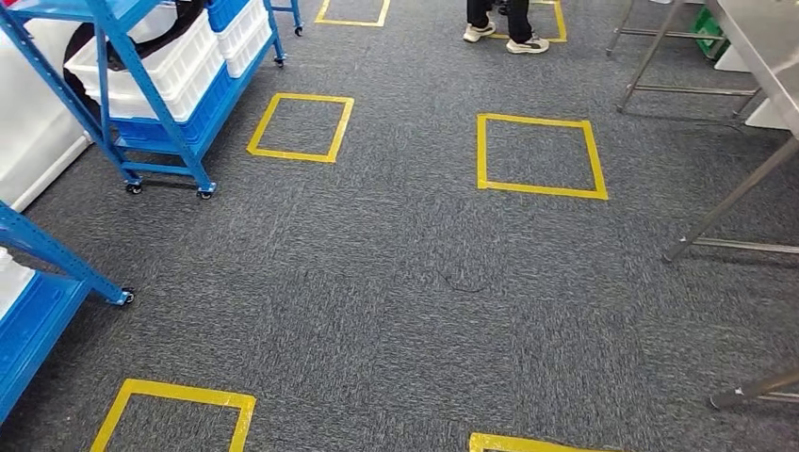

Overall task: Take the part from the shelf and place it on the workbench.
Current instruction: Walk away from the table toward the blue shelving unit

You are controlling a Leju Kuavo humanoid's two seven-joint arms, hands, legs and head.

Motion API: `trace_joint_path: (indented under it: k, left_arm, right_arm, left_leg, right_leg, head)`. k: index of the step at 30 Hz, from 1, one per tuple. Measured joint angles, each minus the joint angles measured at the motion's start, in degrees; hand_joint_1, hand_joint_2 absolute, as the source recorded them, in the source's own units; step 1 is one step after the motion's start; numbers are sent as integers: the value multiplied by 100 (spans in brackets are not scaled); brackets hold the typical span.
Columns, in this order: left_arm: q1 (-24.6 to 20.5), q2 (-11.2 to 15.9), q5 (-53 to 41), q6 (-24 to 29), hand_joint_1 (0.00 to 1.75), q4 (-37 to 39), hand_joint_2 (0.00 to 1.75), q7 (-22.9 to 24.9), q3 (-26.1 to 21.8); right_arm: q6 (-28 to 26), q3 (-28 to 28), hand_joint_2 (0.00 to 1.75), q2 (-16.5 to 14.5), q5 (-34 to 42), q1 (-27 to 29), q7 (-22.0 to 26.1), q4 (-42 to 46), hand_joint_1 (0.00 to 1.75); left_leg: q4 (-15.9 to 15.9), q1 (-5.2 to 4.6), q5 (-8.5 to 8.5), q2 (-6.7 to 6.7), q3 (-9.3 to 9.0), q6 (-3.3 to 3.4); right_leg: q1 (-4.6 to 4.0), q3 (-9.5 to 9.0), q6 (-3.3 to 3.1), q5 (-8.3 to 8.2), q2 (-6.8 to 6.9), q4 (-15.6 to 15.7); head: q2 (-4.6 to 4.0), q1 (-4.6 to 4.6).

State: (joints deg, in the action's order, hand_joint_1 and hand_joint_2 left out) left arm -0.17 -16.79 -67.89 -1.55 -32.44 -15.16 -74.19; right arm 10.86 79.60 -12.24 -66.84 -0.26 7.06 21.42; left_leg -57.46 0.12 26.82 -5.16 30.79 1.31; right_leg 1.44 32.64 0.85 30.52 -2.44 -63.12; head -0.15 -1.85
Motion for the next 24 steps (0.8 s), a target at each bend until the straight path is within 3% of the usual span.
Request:
trace_joint_path:
  k: [2,4,5,7,9,11,12,14,16,18,20,22,24]
  left_arm:
    - [-9,-2,-7,-3,0,-1,0,-7,-2]
    - [-1,-2,-13,-3,0,-2,0,-11,-12]
    - [8,-2,-19,-3,0,-3,0,-11,-21]
    - [7,-1,-31,-3,0,-4,0,-11,-35]
    - [-11,-5,-38,-4,0,-4,0,-11,-37]
    - [-14,-10,-42,-5,0,-4,0,-11,-37]
    - [-4,-11,-42,-5,0,-4,0,-11,-38]
    - [15,-11,-42,-4,0,-4,0,-11,-40]
    - [5,-11,-41,-4,0,-5,0,-12,-40]
    - [0,-11,-42,-3,0,-6,0,-14,-42]
    - [18,-13,-43,-3,0,-7,0,-13,-50]
    - [17,-20,-43,-3,0,-7,0,-11,-59]
    - [-4,-25,-43,-4,0,-8,0,-12,-61]
  right_arm:
    - [1,20,0,0,-5,-2,1,-1,0]
    - [2,32,0,-1,-11,-21,2,1,0]
    - [2,34,0,-1,-13,-30,1,2,0]
    - [3,39,0,-3,-15,-21,3,6,0]
    - [4,49,0,-4,-16,10,4,9,0]
    - [4,62,0,-4,-19,23,4,9,0]
    - [4,66,0,-4,-21,21,4,9,0]
    - [4,68,0,-5,-23,15,4,9,0]
    - [5,70,0,-6,-24,14,4,9,0]
    - [7,73,0,-7,-24,0,4,9,0]
    - [7,74,0,-9,-25,-37,4,9,0]
    - [7,75,0,-11,-26,-46,6,12,0]
    - [10,79,0,-11,-28,-24,6,15,0]
  left_leg:
    - [-61,3,27,-127,59,-78]
    - [-55,18,14,-240,106,-155]
    - [-74,25,23,-200,119,-186]
    - [-352,24,198,92,247,-232]
    - [-1042,29,568,389,582,-264]
    - [-1646,47,784,456,880,-283]
    - [-1662,52,731,474,884,-283]
    - [-1052,47,372,580,555,-255]
    - [-325,6,108,806,172,-197]
    - [-90,-43,73,887,71,-137]
    - [-34,-40,36,771,57,-70]
    - [50,-6,-25,653,12,7]
    - [80,5,-58,526,6,57]
  right_leg:
    - [10,-142,-26,-104,-195,369]
    - [-10,-152,-96,-96,-128,387]
    - [-12,-165,-139,-108,-59,410]
    - [-7,-191,-224,-132,98,464]
    - [-38,-198,-274,-126,278,479]
    - [-68,-194,-291,-107,461,473]
    - [-76,-197,-292,-96,542,470]
    - [-81,-230,-273,-69,686,467]
    - [-97,-274,-223,-34,809,464]
    - [-101,-312,-161,-15,909,472]
    - [-84,-360,-95,-2,955,487]
    - [-72,-294,-47,155,709,289]
    - [-62,24,-29,507,376,-349]
  head:
    - [0,-1]
    - [0,-2]
    - [0,-2]
    - [0,-8]
    - [0,-13]
    - [0,-13]
    - [0,-14]
    - [0,-14]
    - [0,-13]
    - [0,-13]
    - [0,-14]
    - [0,-10]
    - [0,-5]
